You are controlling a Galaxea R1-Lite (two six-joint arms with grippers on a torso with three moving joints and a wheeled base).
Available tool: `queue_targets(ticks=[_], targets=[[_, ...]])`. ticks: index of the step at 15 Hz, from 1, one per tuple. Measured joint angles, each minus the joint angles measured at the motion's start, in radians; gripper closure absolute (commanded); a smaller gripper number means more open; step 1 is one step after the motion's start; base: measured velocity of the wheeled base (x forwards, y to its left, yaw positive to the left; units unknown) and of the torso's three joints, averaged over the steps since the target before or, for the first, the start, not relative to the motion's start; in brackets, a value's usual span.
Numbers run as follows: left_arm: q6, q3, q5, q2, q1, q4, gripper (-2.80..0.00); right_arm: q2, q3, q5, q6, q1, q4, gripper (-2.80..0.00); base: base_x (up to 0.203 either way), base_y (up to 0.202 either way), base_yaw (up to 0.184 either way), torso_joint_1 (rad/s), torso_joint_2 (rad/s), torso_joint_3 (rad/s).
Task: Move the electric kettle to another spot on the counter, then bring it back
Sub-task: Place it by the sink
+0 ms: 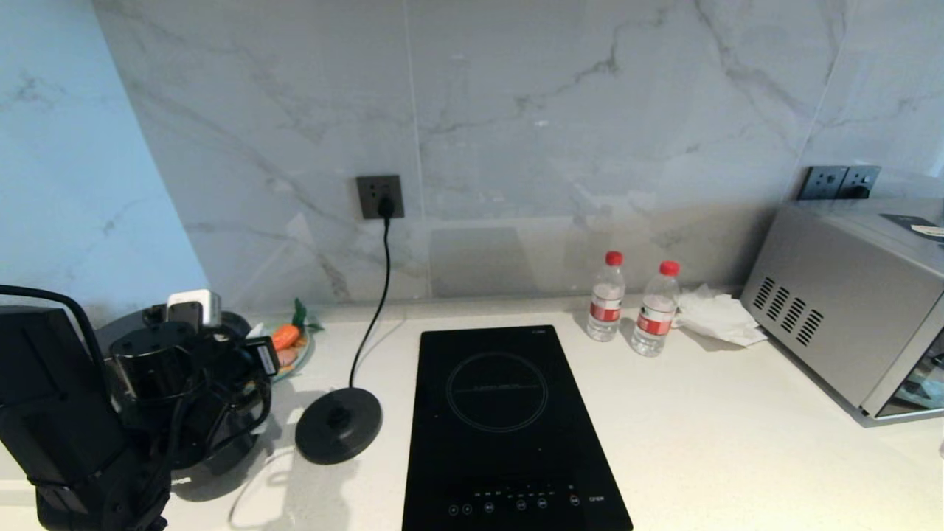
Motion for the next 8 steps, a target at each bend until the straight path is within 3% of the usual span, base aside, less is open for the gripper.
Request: queue_targets(ticks=[8], targets=[[0.003,0.021,-0.026,-0.024,0.019,0.000,0.00,0.000,0.000,0.000,0.000,0.000,0.000,0.00,-0.009,0.000,0.000,0.001,0.00,0.000]])
